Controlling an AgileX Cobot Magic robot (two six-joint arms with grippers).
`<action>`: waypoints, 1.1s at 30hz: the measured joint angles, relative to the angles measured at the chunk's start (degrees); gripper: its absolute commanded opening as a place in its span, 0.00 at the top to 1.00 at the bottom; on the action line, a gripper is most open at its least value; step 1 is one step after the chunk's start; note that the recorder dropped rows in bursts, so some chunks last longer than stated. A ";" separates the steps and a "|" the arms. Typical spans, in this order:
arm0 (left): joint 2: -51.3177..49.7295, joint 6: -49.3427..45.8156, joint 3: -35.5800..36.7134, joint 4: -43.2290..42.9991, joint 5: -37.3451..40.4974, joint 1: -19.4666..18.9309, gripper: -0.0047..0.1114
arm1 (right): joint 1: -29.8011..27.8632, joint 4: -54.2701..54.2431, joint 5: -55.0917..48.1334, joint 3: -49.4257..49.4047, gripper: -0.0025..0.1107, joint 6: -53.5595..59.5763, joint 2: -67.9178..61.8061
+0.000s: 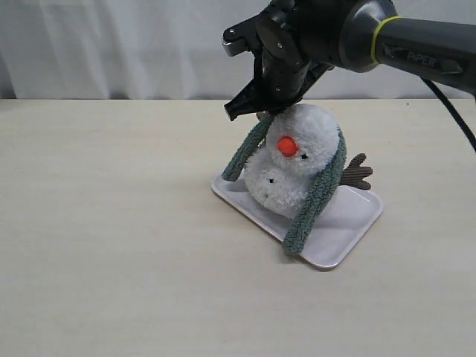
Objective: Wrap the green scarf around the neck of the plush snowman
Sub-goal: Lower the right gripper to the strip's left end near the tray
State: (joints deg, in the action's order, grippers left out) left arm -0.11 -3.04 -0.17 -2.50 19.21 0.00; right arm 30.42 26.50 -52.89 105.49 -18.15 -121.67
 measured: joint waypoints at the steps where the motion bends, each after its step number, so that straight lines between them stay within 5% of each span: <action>1: 0.00 0.00 0.00 0.00 0.00 0.00 0.96 | 0.00 0.00 -0.25 0.09 0.94 0.00 -0.07; 33: 0.00 0.00 0.00 0.00 0.00 0.00 0.96 | -0.13 -11.06 -2.24 0.44 0.94 8.17 -4.19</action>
State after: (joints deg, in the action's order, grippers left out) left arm -0.11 -3.04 -0.17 -2.50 19.21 0.00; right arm 30.29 15.44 -55.12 105.93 -9.98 -125.86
